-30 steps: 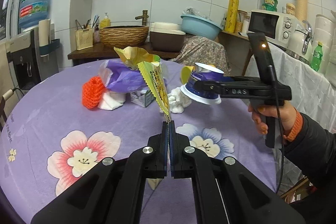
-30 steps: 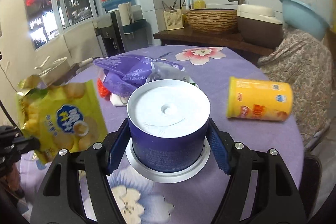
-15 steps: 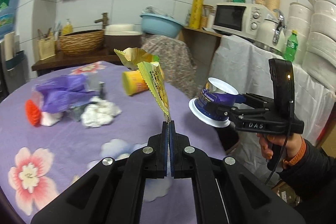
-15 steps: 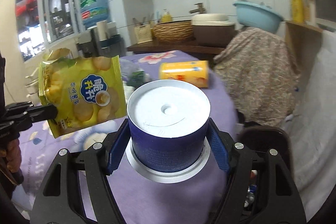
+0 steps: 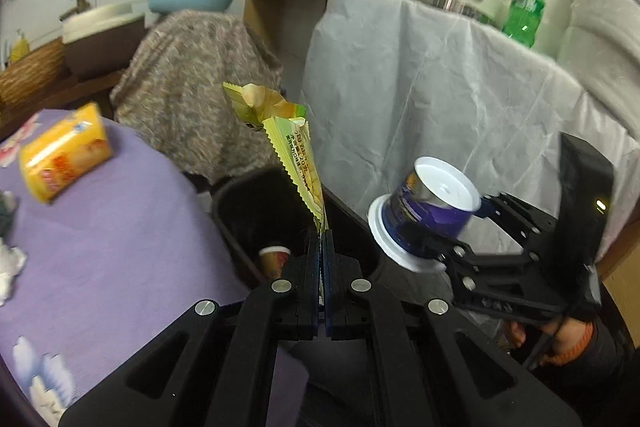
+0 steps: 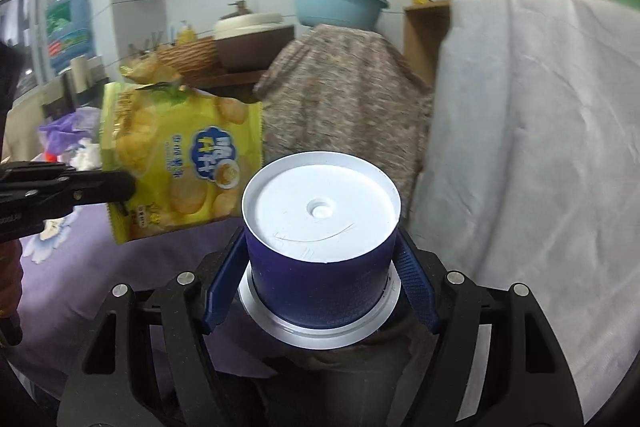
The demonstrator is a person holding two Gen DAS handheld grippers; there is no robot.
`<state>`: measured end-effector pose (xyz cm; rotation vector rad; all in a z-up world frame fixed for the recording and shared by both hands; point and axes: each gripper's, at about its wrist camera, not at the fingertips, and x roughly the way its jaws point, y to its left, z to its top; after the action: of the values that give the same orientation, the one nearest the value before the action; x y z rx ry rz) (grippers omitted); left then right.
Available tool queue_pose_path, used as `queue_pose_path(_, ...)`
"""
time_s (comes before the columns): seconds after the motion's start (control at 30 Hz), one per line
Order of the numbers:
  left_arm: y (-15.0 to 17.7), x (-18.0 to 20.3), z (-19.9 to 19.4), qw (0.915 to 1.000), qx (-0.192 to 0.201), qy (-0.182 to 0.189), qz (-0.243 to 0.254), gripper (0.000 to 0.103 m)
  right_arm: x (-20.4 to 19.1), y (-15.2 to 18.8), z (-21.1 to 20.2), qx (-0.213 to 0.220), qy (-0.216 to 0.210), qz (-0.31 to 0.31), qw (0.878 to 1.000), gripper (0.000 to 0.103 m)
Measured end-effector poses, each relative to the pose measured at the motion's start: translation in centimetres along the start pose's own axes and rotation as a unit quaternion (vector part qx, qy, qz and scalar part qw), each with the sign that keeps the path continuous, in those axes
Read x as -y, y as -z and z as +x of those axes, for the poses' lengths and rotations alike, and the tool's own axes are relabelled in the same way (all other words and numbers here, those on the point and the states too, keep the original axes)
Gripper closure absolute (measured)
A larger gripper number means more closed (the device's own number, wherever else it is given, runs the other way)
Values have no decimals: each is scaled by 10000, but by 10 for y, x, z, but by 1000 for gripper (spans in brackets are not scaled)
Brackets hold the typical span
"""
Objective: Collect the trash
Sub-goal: 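Release the yellow bag and blue cup into the bin with both tools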
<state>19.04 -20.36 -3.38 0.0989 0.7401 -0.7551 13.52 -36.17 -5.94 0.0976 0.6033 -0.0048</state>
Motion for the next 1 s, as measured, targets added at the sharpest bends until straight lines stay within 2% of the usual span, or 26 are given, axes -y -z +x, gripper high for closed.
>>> queue_pose_path(0.23, -11, 21, 86, 9965, -824, -123, 62, 101, 23, 20, 9, -190, 149, 268, 9993, 32)
queue_pose_path(0.4, -10, 12, 123, 9926, -1186, -143, -225, 101, 38, 34, 21, -374, 178, 454, 9981, 32)
queue_pose_path(0.6, -7, 7, 159, 9866, -1588, -229, -302, 98, 49, 44, 30, -506, 197, 588, 9968, 32)
queue_pose_path(0.63, -6, 4, 162, 9855, -1647, -204, -360, 91, 49, 46, 31, -518, 201, 592, 9967, 32)
queue_pose_path(0.67, -5, 2, 165, 9843, -1701, -201, -421, 69, 50, 47, 33, -544, 198, 602, 9965, 32)
queue_pose_path(0.73, -5, -3, 163, 9853, -1603, -218, -547, 45, 50, 49, 35, -584, 185, 608, 9963, 32)
queue_pose_path(0.87, -8, -5, 148, 9871, -1395, -176, -770, 43, 48, 51, 41, -650, 157, 569, 9961, 32)
queue_pose_path(1.0, -15, 0, 116, 9927, -874, -422, -722, 39, 42, 47, 53, -684, 79, 500, 9964, 32)
